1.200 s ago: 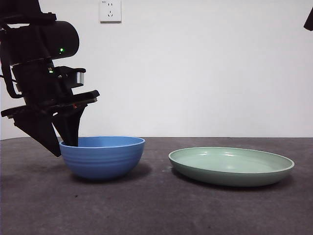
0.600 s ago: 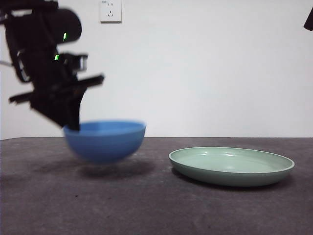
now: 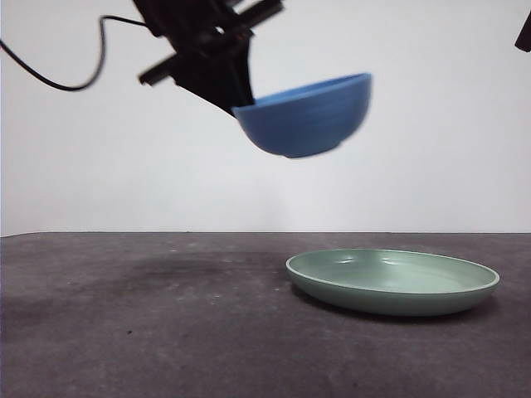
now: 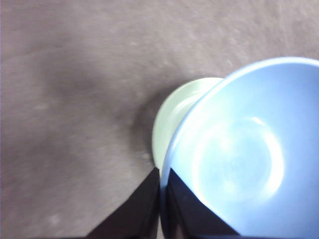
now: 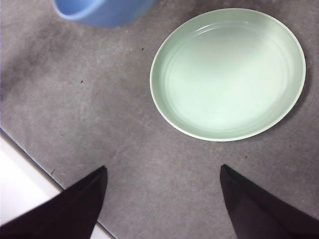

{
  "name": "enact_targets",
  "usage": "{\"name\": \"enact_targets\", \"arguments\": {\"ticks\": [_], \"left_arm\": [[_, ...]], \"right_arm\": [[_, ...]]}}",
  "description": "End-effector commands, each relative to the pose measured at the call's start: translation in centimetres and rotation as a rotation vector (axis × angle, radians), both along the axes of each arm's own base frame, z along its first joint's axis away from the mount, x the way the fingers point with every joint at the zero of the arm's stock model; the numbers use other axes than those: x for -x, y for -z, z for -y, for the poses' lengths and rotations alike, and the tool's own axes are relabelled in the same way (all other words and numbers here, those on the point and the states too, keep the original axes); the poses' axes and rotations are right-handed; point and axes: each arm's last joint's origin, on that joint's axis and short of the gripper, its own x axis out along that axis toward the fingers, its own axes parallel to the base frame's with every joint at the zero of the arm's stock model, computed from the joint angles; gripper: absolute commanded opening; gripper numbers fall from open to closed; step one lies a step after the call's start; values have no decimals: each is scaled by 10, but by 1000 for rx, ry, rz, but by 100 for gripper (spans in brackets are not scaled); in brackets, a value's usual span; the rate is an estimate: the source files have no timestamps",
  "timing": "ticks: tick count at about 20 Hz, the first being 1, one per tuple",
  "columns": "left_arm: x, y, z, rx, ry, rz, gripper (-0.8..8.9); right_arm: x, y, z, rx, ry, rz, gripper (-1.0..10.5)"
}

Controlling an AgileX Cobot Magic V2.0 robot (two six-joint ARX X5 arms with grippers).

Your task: Pick up the blue bowl, put it on the green plate, put it on desk

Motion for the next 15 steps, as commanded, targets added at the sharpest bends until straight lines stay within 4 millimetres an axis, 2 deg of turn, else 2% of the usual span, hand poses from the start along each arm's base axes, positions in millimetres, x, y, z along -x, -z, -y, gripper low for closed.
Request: {"name": "enact_targets", "arguments": {"ticks": [1,5,8,12,15], "left_arm": [[-11,17,25,-14,24,-38,10],[-25,51,61,-60,68,-94,10],[-33,74,80,-87,89,-124,10],[-41,98,91,-119,91,-154,10],[-43,106,92,-141,88,-162,10]], "right_arm": [[-2,-6,-1,-12,10,10,362],[-1,-6,-1,-14,12,8,362],[-1,-6,-1,-15,14,6,362],[-1,-6,0,-14,15,4,362],[-1,-6,0,-14,14,5,362]]}}
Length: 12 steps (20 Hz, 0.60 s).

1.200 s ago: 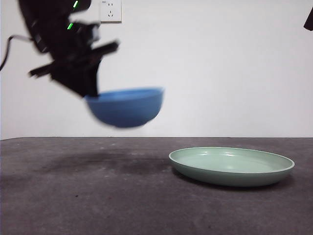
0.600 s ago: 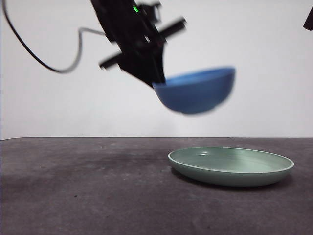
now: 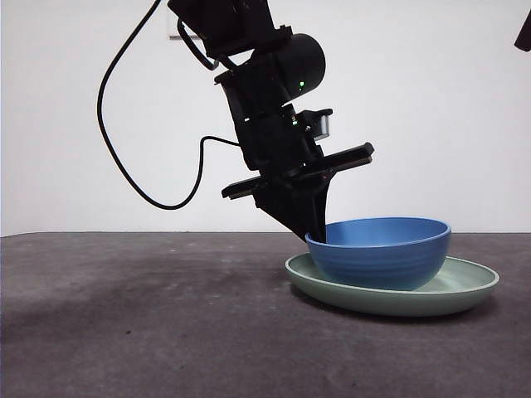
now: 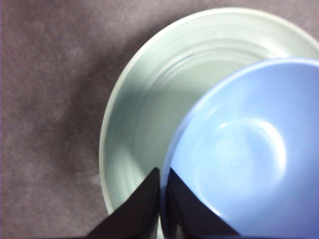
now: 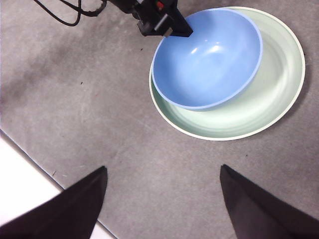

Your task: Pick up the blue bowl, put it on the green plate, put it on desk

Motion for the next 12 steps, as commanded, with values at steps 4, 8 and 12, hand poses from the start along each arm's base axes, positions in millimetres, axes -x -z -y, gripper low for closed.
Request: {"name": "enact_targets", "arguments": {"ticks": [4,8,12], "left_arm": [[-1,3,10,7,8,10,37],[-1,1,11,6,10,7,236],[1,-13,11,29,13,32,250]], "right_arm": [[-1,-6,0,-9,6,12,362],[-1,-6,0,-8,6,13,362],[-1,-6,0,-8,6,12,362]]}}
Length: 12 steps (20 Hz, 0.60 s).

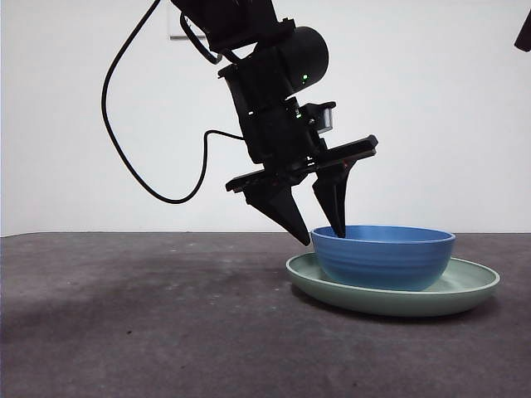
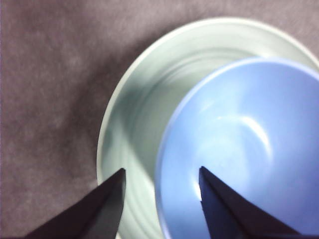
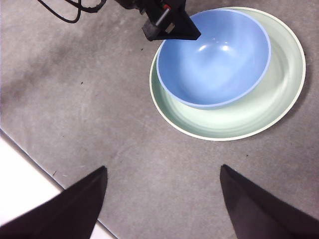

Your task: Pick up the blue bowl, put it on the green plate, put it on desk

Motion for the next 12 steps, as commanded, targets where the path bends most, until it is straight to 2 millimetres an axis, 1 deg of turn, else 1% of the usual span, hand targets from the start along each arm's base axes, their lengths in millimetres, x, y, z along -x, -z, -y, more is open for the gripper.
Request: {"name": "enact_targets", "arguments": {"ticks": [1,3,6,10,12], "left_arm": [[2,-13,7,30,9,29,250],[6,-34,2,55,8,58,250],[16,-77,-14,110,7,131,250],[36,-140,-52,181,-23,226,250],[48,-167,-72,216,-46,273,250]], "right_arm": [[-1,-6,0,-8,6,13,362],[-1,-6,0,-8,6,13,362],[-1,-6,-1,-9,6,15,362],[-1,-6,-1,-9,6,15,362],[-1,-6,-1,-9,6,16,362]]}}
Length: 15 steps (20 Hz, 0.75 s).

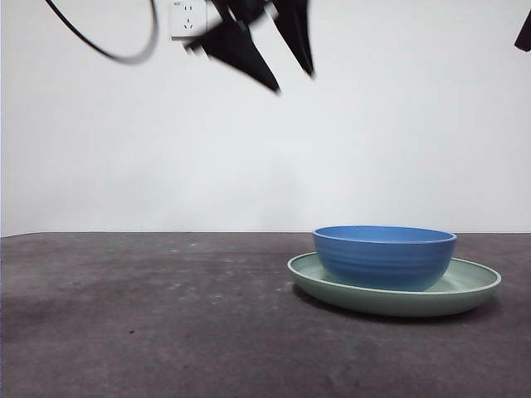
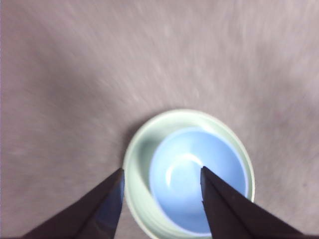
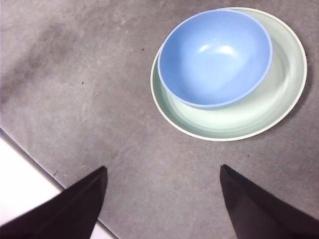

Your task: Pick up the blue bowl, put it on the green plate, put it on desk

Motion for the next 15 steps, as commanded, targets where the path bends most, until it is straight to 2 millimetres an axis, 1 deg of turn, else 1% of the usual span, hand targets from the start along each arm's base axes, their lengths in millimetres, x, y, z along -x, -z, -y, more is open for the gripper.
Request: {"name": "enact_targets", "arguments": {"ticks": [1,3,5,6,8,10,12,15], "left_arm": [[12,-29,-17,34,-9,58,250],[27,-47,-37,46,-21,90,250],[44,-55,-53,53,-19,123,250],[53,-54,-60,52,-18,128,250],[70,-44,-74,44,-11,136,250],[88,-28,-86,46,11,127,249],[104,-8,-96,75,54,109,250],[123,29,-108,90,89,75,249]], "right_arm": [[-1,-6,-1,-9,6,15,362],[-1,-6,-1,-9,6,15,362],[-1,-6,-1,-9,6,15,362],[-1,-6,-1,-9,6,15,362],[-1,-6,-1,-9,6,15,362],[-1,-6,-1,-9,6,15,362],[-1,-6,-1,-9,6,15,362],[-1,-6,-1,-9,6,14,362]]}}
